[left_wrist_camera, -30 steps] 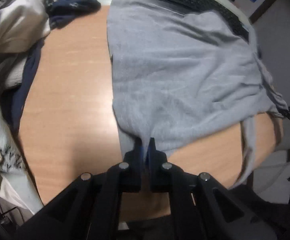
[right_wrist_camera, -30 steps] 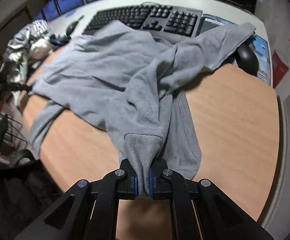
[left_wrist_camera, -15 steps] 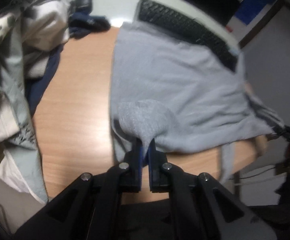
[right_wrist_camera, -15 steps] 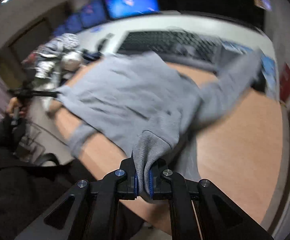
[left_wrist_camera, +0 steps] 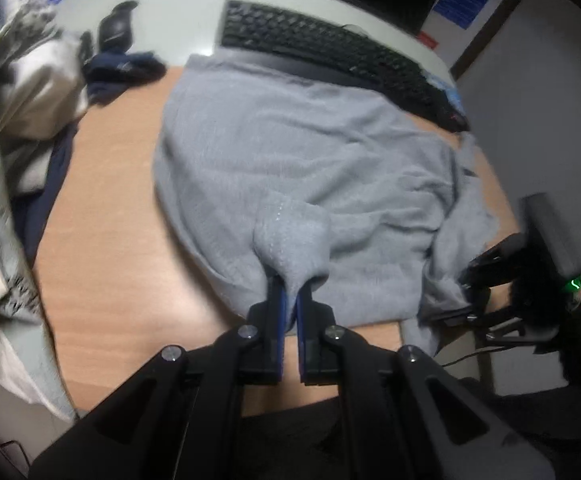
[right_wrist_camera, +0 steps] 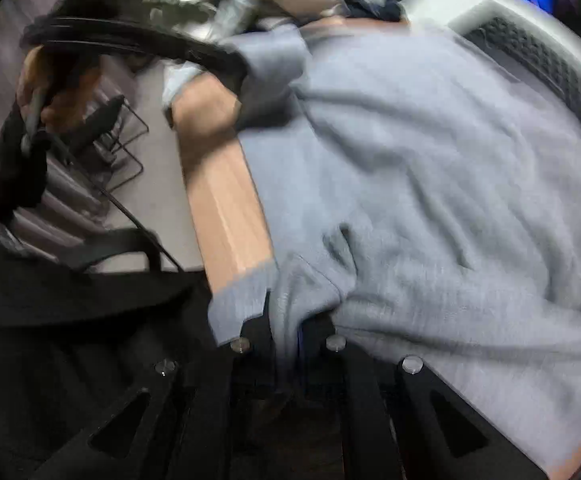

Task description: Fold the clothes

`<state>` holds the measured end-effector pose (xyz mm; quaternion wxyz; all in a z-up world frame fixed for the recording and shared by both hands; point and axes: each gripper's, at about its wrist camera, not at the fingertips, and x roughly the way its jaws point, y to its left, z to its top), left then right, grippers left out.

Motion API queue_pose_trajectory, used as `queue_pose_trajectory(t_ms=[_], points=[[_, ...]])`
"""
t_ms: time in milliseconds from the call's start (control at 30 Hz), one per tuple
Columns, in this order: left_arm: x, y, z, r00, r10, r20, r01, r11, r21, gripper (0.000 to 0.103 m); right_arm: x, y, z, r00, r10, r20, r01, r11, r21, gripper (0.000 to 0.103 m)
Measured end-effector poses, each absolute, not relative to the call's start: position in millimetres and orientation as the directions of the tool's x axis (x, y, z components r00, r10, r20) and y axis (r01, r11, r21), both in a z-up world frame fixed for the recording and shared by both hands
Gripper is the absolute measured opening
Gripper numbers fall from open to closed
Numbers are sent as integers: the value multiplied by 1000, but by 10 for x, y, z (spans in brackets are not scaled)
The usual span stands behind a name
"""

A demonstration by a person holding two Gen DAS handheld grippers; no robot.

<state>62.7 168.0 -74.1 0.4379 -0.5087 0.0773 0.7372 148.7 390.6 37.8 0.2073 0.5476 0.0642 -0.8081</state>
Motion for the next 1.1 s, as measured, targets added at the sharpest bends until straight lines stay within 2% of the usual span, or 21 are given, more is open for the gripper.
queue_pose_trajectory(t_ms=[67, 200, 267, 367, 433, 533, 600, 700, 733, 767, 800, 833, 867, 900, 1000, 1100], points=[[599, 1724, -818, -89, 557, -826, -722, -608, -332, 5, 1445, 3882, 404, -307, -170, -936, 423, -906, 25, 2], [619, 2014, -821, -91, 564, -821, -762, -570, -307, 5, 1308, 4304, 367, -331, 227, -916, 358, -868, -345, 2], [615, 2267, -810, -62, 582, -811, -774, -541, -330, 5, 1223, 4723, 349, -282, 315, -906, 332, -855, -400, 2], [556, 2804, -848, 23, 606, -795, -780, -486, -394, 5, 1080, 5327, 136, -239, 582, -777, 302, -716, -629, 2], [543, 3066, -836, 13, 607, -795, -794, -477, -377, 4, 989, 5723, 12, -207, 720, -662, 284, -603, -745, 4], [412, 3314, -782, 16, 627, -779, -793, -467, -392, 4, 907, 6034, 350, -256, 652, -714, 126, -710, -693, 4], [312, 3405, -751, 16, 638, -770, -781, -473, -408, 4, 939, 6128, 770, -320, 512, -798, 28, -836, -548, 4], [253, 3341, -674, 13, 661, -750, -764, -478, -434, 3, 1073, 6087, 1310, -426, 379, -821, -13, -910, -414, 4], [269, 3311, -649, 40, 681, -731, -756, -458, -468, 5, 1149, 6070, 1428, -447, 336, -829, -24, -931, -365, 4], [326, 3295, -622, 49, 692, -720, -764, -439, -474, 10, 1224, 6054, 1546, -468, 293, -834, -34, -949, -314, 4], [420, 3292, -591, 40, 696, -717, -786, -421, -453, 35, 1299, 6031, 1647, -487, 252, -836, -41, -963, -267, 4], [544, 3308, -562, 0, 693, -721, -815, -417, -401, 79, 1363, 5972, 1651, -496, 224, -839, -33, -970, -239, 4], [678, 3353, -545, -81, 677, -731, -837, -445, -319, 96, 1428, 5914, 1656, -504, 196, -841, -25, -977, -212, 4], [788, 3407, -553, -163, 655, -738, -843, -481, -240, 102, 1493, 5856, 1661, -512, 167, -842, -17, -983, -184, 4], [974, 3571, -680, -219, 611, -761, -849, -503, -160, 102, 1685, 5689, 1668, -534, 84, -841, 7, -995, -104, 4], [1109, 3725, -850, -266, 550, -792, -857, -511, -68, 102, 1851, 5664, 1524, -527, 60, -848, 2, -997, -73, 4]])
